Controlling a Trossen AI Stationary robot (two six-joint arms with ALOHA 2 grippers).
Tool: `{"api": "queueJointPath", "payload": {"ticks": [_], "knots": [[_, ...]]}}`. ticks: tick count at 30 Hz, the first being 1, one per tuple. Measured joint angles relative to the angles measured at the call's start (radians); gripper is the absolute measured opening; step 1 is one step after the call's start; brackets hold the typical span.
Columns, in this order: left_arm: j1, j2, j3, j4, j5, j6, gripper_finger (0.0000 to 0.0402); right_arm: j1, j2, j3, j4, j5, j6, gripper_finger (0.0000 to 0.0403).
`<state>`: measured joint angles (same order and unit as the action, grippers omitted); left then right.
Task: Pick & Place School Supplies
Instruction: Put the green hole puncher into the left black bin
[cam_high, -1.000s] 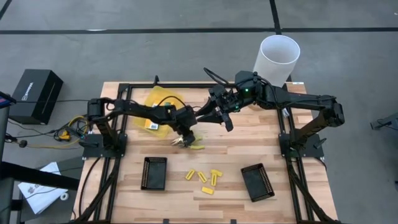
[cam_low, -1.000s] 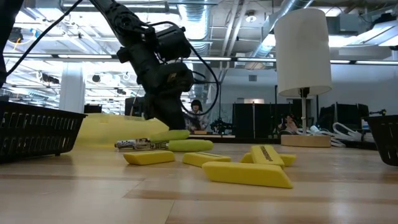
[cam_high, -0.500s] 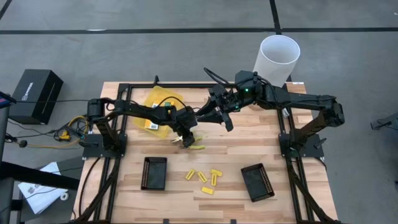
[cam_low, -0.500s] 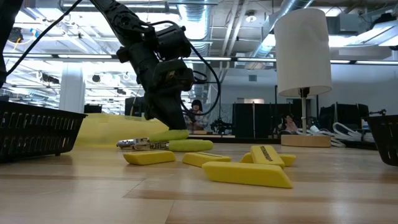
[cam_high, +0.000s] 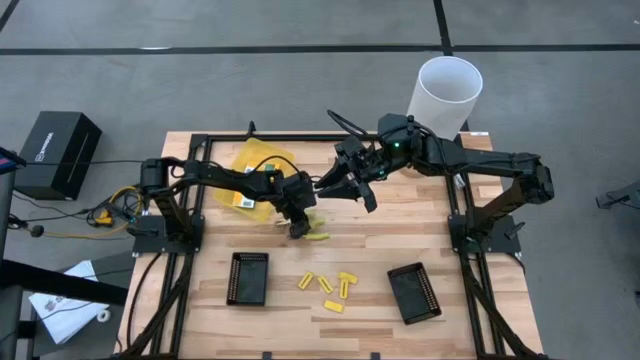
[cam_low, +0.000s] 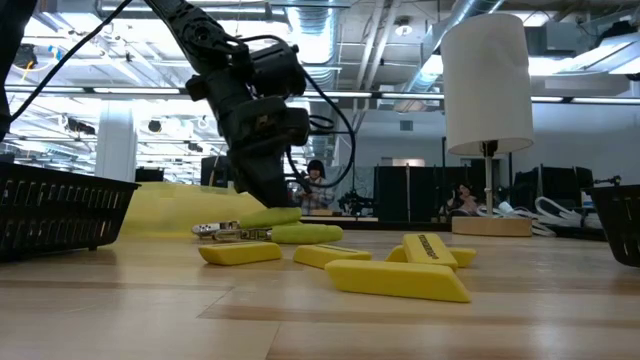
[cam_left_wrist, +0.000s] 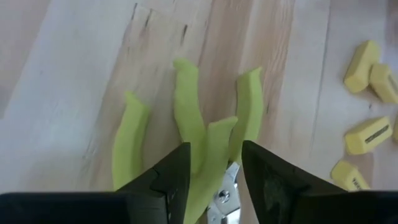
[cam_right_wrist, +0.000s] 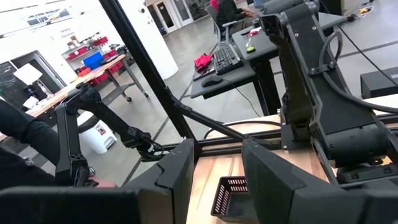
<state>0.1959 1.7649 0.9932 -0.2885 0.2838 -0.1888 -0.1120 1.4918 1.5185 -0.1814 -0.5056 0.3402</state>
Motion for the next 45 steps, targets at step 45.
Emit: {"api": "queueJointPath", "payload": {"ticks": [45], "knots": [[0.004, -0.101, 0.003, -0.033, -0.061, 0.005, 0.0002, -0.005, 0.000, 0.000, 0.003, 0.000, 0.000, 0.0129]]}}
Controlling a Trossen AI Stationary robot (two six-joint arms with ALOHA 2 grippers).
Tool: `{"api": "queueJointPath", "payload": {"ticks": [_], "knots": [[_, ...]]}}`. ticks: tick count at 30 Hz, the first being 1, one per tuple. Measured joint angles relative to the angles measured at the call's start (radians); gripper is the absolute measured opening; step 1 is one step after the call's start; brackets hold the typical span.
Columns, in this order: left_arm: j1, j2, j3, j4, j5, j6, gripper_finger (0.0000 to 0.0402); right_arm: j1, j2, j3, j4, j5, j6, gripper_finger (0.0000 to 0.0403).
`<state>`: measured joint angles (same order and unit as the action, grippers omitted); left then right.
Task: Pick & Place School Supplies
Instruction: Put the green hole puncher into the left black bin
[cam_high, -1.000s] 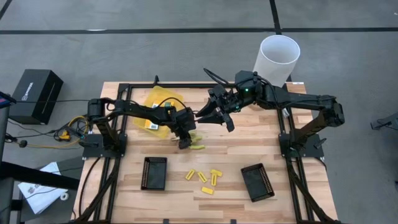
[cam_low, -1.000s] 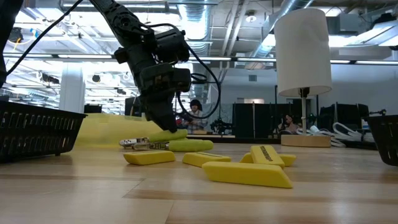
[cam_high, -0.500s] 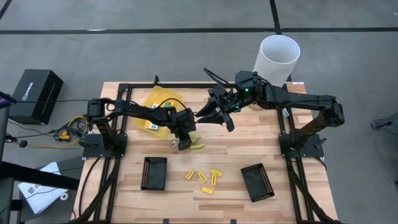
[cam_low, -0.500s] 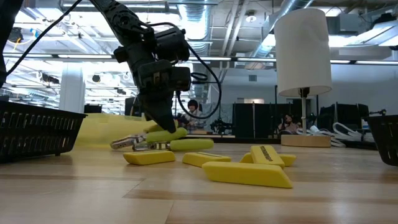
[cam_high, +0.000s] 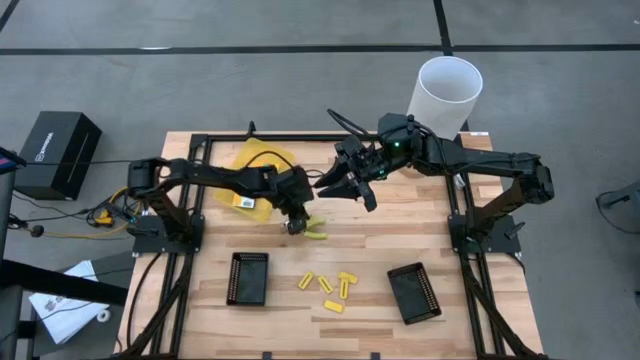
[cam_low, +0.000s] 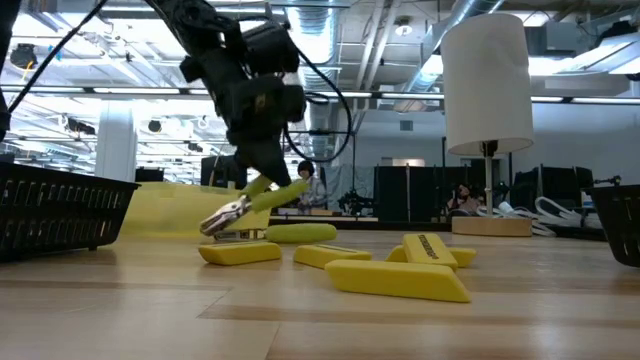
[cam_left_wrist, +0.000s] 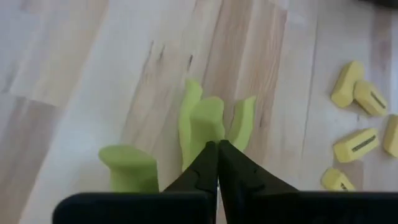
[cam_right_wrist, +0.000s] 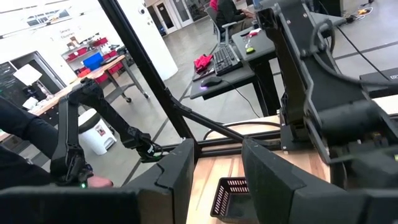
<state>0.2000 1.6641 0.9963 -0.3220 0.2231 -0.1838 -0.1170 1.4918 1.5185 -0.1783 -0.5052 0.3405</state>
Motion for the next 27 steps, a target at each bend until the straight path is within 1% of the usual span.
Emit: {"api": "queueJointPath", "payload": {"ticks": [6, 13, 15, 16, 20, 23, 27], "knots": [[0.005, -0.095, 0.000, -0.006, -0.017, -0.036, 0.0002, -0.005, 0.000, 0.000, 0.003, 0.000, 0.000, 0.0129], [0.004, -0.178, 0.000, -0.027, -0.028, -0.068, 0.0001, -0.010, 0.000, 0.000, 0.008, -0.001, 0.000, 0.0129], [0.004, -0.189, 0.001, -0.059, -0.066, -0.068, 0.0001, -0.010, 0.000, 0.000, 0.009, -0.002, 0.000, 0.0129], [0.004, -0.186, 0.001, -0.077, -0.084, -0.066, 0.0001, -0.010, 0.000, 0.000, 0.009, -0.002, 0.000, 0.0129], [0.016, -0.140, 0.000, -0.118, -0.092, -0.059, 0.0015, -0.010, 0.000, 0.000, 0.011, -0.003, 0.000, 0.0129], [0.017, -0.089, 0.000, -0.120, -0.094, -0.056, 0.0042, -0.010, 0.000, 0.000, 0.016, -0.003, 0.000, 0.0129], [0.017, -0.022, 0.000, -0.118, -0.096, -0.049, 0.0091, -0.009, 0.000, 0.000, 0.017, -0.003, 0.000, 0.0129]]}}
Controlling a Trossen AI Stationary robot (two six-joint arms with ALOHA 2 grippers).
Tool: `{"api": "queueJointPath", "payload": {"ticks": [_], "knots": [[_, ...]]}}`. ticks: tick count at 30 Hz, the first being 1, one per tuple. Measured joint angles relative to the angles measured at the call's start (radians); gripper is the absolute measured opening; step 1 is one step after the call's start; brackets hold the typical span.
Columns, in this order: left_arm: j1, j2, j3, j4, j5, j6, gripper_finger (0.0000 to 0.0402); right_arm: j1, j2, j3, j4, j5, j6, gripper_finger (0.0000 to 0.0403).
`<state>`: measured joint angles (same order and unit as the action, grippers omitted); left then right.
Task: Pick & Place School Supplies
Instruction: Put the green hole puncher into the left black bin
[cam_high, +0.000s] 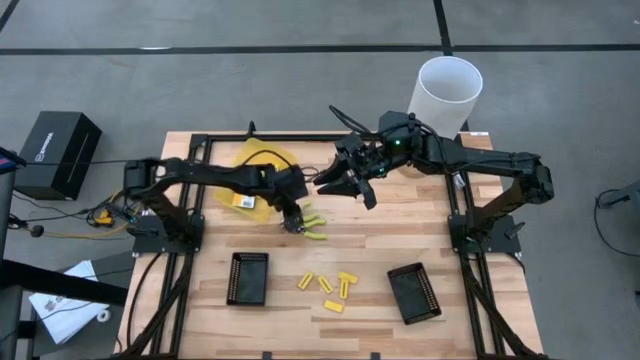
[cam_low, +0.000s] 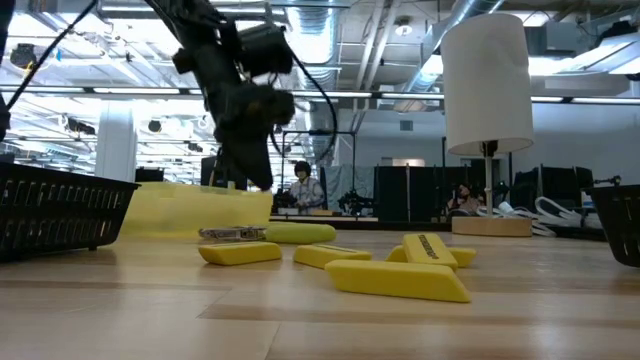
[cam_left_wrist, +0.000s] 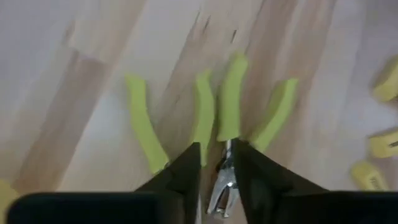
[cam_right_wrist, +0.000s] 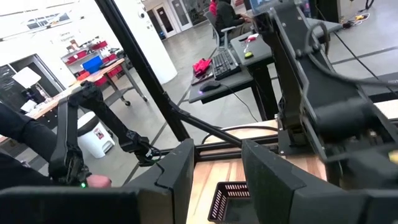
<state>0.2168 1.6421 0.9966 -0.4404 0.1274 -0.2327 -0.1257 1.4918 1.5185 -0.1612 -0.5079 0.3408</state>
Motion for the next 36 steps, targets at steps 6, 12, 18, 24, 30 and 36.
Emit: {"api": "queueJointPath", "payload": {"ticks": [6, 12, 18, 24, 30, 36], "knots": [[0.034, 0.074, 0.000, -0.001, -0.032, -0.038, 0.0137, 0.002, 0.000, 0.000, 0.000, 0.000, 0.011, 0.0129], [0.069, 0.076, 0.000, 0.002, -0.041, -0.034, 0.0140, 0.001, 0.000, 0.000, 0.000, 0.000, 0.011, 0.0129], [0.078, 0.076, 0.000, 0.023, -0.012, -0.021, 0.0127, 0.001, 0.000, 0.000, 0.001, 0.000, 0.010, 0.0129], [0.078, 0.077, 0.000, 0.039, -0.014, -0.005, 0.0116, 0.000, 0.000, 0.000, 0.001, 0.000, 0.005, 0.0129], [0.084, 0.077, 0.000, 0.045, -0.046, 0.016, 0.0114, 0.000, 0.000, 0.000, 0.001, -0.013, -0.001, 0.0129], [0.092, 0.082, 0.000, 0.047, -0.020, 0.018, 0.0117, 0.000, 0.000, 0.000, 0.001, -0.014, -0.001, 0.0129]]}}
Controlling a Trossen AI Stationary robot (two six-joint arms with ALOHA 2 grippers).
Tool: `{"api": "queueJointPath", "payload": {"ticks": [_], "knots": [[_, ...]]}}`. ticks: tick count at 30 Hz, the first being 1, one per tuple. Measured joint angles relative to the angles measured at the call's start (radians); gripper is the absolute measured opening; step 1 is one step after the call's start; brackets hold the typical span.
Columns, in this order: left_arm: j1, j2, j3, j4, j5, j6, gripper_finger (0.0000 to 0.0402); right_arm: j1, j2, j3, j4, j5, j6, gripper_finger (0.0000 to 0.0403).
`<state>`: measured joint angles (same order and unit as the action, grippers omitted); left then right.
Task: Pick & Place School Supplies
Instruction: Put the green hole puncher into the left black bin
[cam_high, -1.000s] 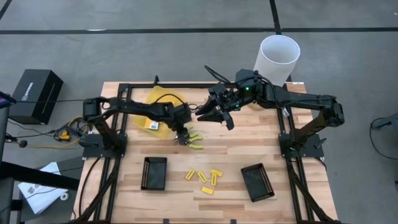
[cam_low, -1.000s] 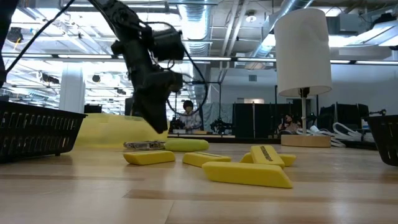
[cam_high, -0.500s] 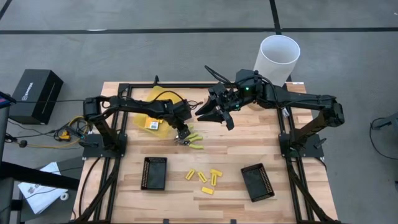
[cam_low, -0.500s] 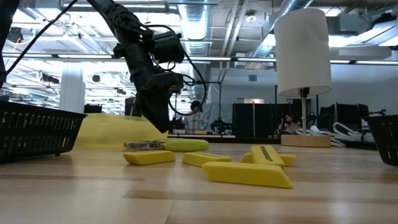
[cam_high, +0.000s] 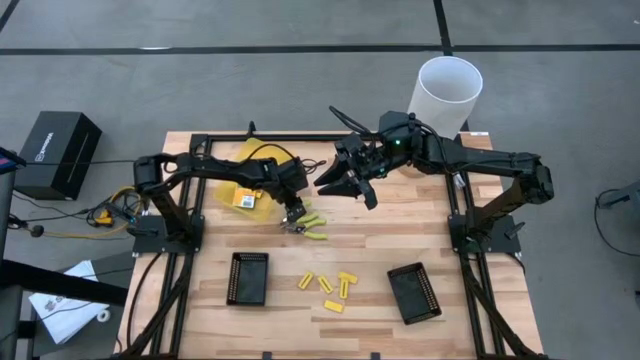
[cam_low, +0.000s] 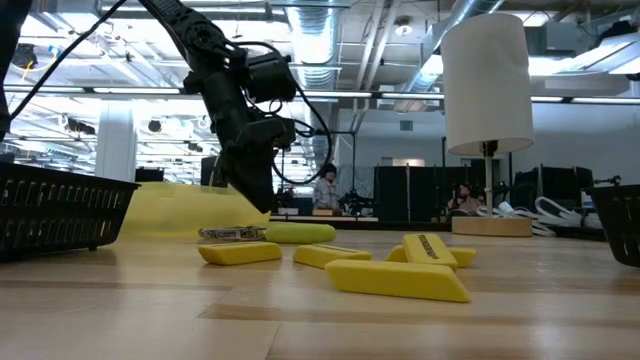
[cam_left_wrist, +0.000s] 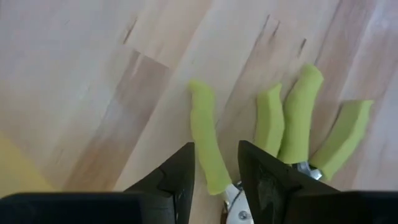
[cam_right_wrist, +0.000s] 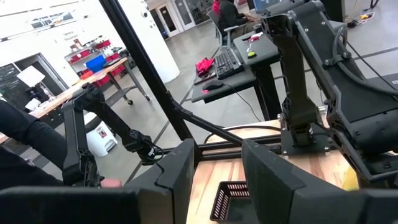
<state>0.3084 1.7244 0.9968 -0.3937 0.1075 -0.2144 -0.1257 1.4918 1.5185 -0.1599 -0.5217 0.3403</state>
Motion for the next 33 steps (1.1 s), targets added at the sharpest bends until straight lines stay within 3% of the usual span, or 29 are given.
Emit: {"api": "queueJointPath", "payload": {"ticks": [6, 12, 29, 33], "knots": [[-0.007, 0.074, 0.017, -0.015, 0.053, -0.001, 0.0118, 0.000, 0.000, 0.000, 0.004, 0.000, 0.008, 0.0129], [-0.020, 0.124, 0.071, -0.018, 0.015, 0.021, 0.0114, 0.000, 0.000, 0.000, 0.004, 0.002, 0.034, 0.0129], [-0.014, 0.185, 0.089, -0.042, 0.049, 0.061, 0.0112, -0.001, 0.000, 0.000, 0.015, 0.000, 0.037, 0.0129], [-0.014, 0.186, 0.088, -0.044, 0.047, 0.061, 0.0083, -0.001, 0.000, 0.000, 0.014, -0.001, 0.037, 0.0129]]}}
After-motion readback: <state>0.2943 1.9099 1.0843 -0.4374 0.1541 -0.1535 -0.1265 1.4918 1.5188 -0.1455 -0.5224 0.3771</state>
